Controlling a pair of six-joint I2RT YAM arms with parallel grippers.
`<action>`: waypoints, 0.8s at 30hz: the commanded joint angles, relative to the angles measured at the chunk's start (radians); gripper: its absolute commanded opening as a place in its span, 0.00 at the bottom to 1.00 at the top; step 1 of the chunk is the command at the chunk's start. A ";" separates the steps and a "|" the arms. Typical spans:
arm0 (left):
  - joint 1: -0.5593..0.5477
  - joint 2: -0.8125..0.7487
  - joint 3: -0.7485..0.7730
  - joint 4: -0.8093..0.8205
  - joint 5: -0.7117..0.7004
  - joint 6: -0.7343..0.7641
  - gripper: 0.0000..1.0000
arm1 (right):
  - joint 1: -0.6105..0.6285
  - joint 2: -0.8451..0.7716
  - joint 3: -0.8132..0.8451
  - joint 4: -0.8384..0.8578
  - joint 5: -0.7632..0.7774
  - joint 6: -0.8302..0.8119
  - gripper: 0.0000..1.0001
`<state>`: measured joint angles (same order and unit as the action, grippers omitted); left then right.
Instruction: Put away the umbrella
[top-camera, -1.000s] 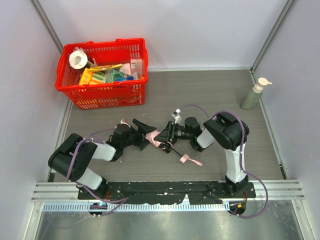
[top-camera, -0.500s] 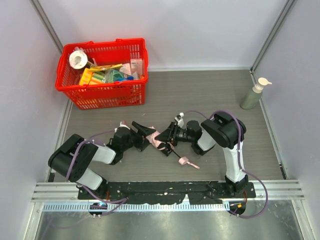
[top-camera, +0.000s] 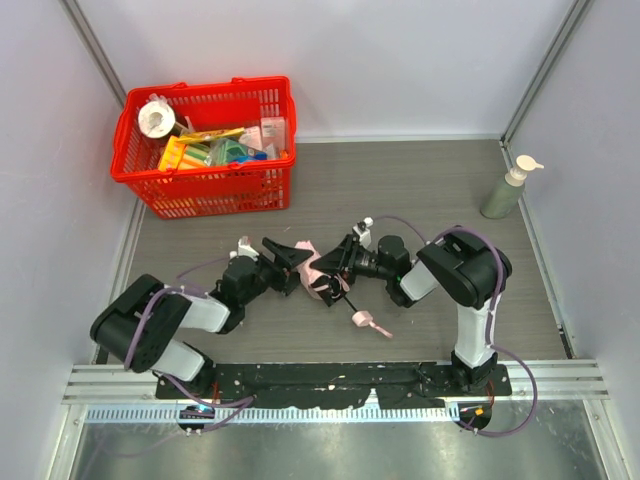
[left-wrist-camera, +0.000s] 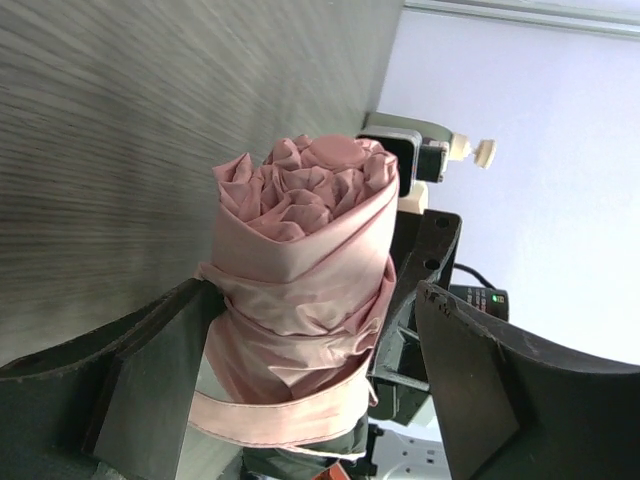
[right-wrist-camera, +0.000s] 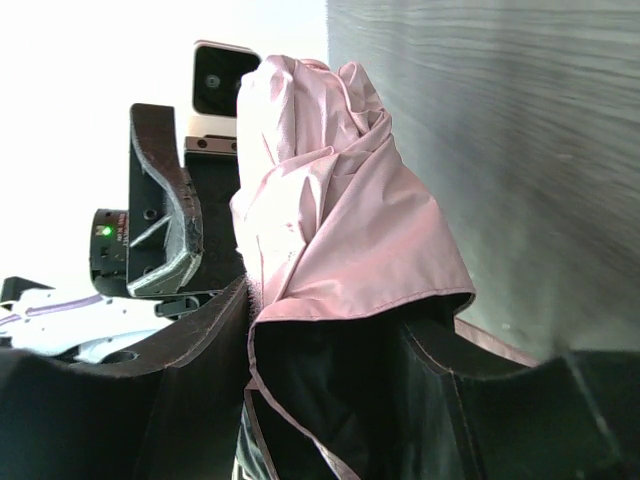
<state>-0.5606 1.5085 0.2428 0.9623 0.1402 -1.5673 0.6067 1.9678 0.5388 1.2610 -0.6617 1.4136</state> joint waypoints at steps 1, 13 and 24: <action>-0.015 -0.137 0.029 -0.098 -0.019 0.018 0.86 | 0.018 -0.112 0.038 0.150 -0.052 0.008 0.01; -0.013 -0.232 0.090 -0.088 -0.019 0.026 0.83 | 0.096 -0.155 0.062 0.209 -0.055 0.048 0.01; -0.012 -0.402 0.107 -0.022 -0.111 0.021 0.81 | 0.111 -0.262 0.102 0.092 -0.085 0.024 0.01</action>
<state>-0.5720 1.1767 0.2813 0.8001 0.0807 -1.5387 0.6834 1.7824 0.6025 1.2694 -0.6613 1.4250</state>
